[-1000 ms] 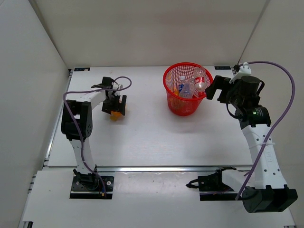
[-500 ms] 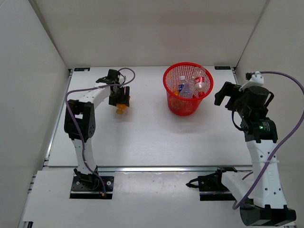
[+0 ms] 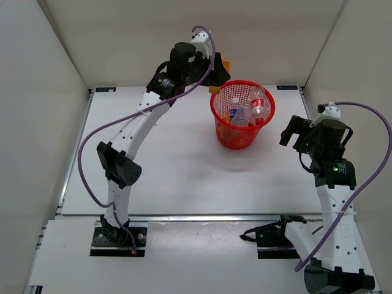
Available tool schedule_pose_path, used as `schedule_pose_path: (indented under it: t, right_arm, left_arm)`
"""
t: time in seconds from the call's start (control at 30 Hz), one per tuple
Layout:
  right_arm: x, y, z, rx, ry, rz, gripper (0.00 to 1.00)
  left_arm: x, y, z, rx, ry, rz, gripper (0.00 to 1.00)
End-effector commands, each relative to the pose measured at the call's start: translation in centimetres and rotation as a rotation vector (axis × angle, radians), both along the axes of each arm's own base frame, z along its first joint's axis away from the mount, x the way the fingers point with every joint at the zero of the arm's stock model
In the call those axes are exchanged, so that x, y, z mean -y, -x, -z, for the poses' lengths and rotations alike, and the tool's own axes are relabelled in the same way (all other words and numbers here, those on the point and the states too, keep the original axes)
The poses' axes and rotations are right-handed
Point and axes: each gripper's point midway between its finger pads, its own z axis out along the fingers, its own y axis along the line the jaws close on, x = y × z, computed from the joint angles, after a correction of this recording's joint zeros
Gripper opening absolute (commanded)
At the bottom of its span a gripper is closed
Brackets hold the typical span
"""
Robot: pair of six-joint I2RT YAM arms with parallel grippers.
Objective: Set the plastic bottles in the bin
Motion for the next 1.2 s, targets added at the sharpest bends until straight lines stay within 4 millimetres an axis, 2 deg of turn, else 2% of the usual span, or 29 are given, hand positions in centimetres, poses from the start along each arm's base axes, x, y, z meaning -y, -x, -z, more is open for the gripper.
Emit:
schedule_pose_path:
  t: [0.0,0.07,0.1,0.13,0.17,0.23,0.33,0.37,0.4,0.5,0.6,0.67,0.7,0.77,0.8,0.83,0.87,0.93,0.97,1.0,1.03,1.07,1.1,1.13,1.17]
  right_arm:
    - [0.6,0.3,-0.4,0.028,0.028,0.012,1.0]
    - [0.7,0.2,-0.2,0.025,0.027,0.013,0.99]
    - [0.6,0.2,0.1,0.017,0.018,0.007,0.99]
    - [0.5,0.2,0.4,0.009,0.02,0.0,0.99]
    - [0.4,0.1,0.3,0.011,0.017,-0.003,1.0]
    - [0.2,0.1,0.1,0.018,0.013,-0.013,0.99]
    - [0.2,0.1,0.0,0.027,0.008,-0.01,1.0]
    - [0.2,0.1,0.4,0.02,0.0,-0.003,1.0]
    - [0.3,0.1,0.2,0.022,0.003,-0.001,1.0]
    - [0.7,0.2,0.4,0.006,0.006,0.026,0.99]
    - [0.5,0.1,0.9,-0.024,0.016,0.001,0.99]
    - [0.3,0.0,0.7,-0.032,0.017,-0.014,0.99]
    - [0.3,-0.1,1.0,-0.052,0.018,-0.015,0.99]
    - [0.3,-0.2,1.6,-0.1,0.006,-0.001,1.0]
    - [0.5,0.1,2.4,-0.147,0.011,0.007,1.0]
    - [1.0,0.5,2.9,-0.195,0.009,0.037,0.99]
    - [1.5,0.3,2.9,-0.206,0.009,0.062,1.0]
    - [2.2,0.6,4.0,-0.255,0.015,0.084,0.99]
    - [2.5,0.7,4.3,-0.265,0.01,0.093,0.99]
    - [2.6,0.7,4.4,-0.264,0.01,0.092,0.99]
    - [2.5,0.8,4.7,-0.267,0.009,0.074,0.99]
    - [2.6,0.8,4.5,-0.242,0.013,0.077,0.99]
    - [2.6,1.2,5.1,-0.247,0.007,0.091,0.99]
    - [3.0,1.3,5.0,-0.231,0.02,0.109,0.99]
    - [3.1,1.5,5.5,-0.24,0.021,0.106,0.99]
  left_arm:
    - [1.3,-0.9,3.3,-0.095,0.04,0.041,0.52]
    - [3.1,0.3,3.5,-0.078,0.036,0.08,0.54]
    - [3.8,0.2,3.7,-0.068,0.031,0.078,0.56]
    - [4.6,0.6,3.0,-0.045,0.035,0.08,0.55]
    - [5.1,0.8,2.5,-0.034,0.034,0.085,0.55]
    - [5.6,0.3,3.4,-0.049,0.031,0.078,0.56]
    - [5.3,-0.4,4.4,-0.074,0.045,0.072,0.6]
    - [5.1,-0.5,5.4,-0.094,0.034,0.066,0.66]
    - [5.0,-0.5,5.5,-0.098,0.036,0.071,0.68]
    - [6.0,0.9,5.2,-0.081,0.011,0.108,0.96]
    - [6.2,1.5,4.4,-0.044,-0.021,0.087,0.99]
    - [5.5,1.7,2.3,-0.014,-0.005,0.062,0.99]
    - [5.0,1.4,2.7,-0.031,-0.009,0.056,0.99]
    - [3.6,1.9,1.5,-0.022,-0.019,0.023,0.98]
    - [2.7,1.8,2.0,-0.033,-0.042,-0.012,0.99]
    - [1.9,2.6,1.3,-0.02,-0.059,-0.024,0.99]
    - [0.6,3.5,-0.1,0.011,-0.081,-0.057,0.99]
    - [-2.7,4.7,1.6,-0.001,-0.2,-0.164,0.98]
    - [-4.8,5.7,-0.1,0.015,-0.188,-0.208,0.99]
    - [-7.2,7.4,0.3,0.003,-0.212,-0.257,0.99]
    - [-9.5,7.7,3.9,-0.061,-0.271,-0.316,0.98]
    - [-12.5,8.9,2.4,-0.065,-0.208,-0.389,0.99]
    - [-14.9,10.7,4.6,-0.109,-0.204,-0.43,0.99]
    - [-17.2,11.6,8.9,-0.179,-0.257,-0.467,0.98]
    - [-19.2,13.4,8.2,-0.185,-0.2,-0.509,0.98]
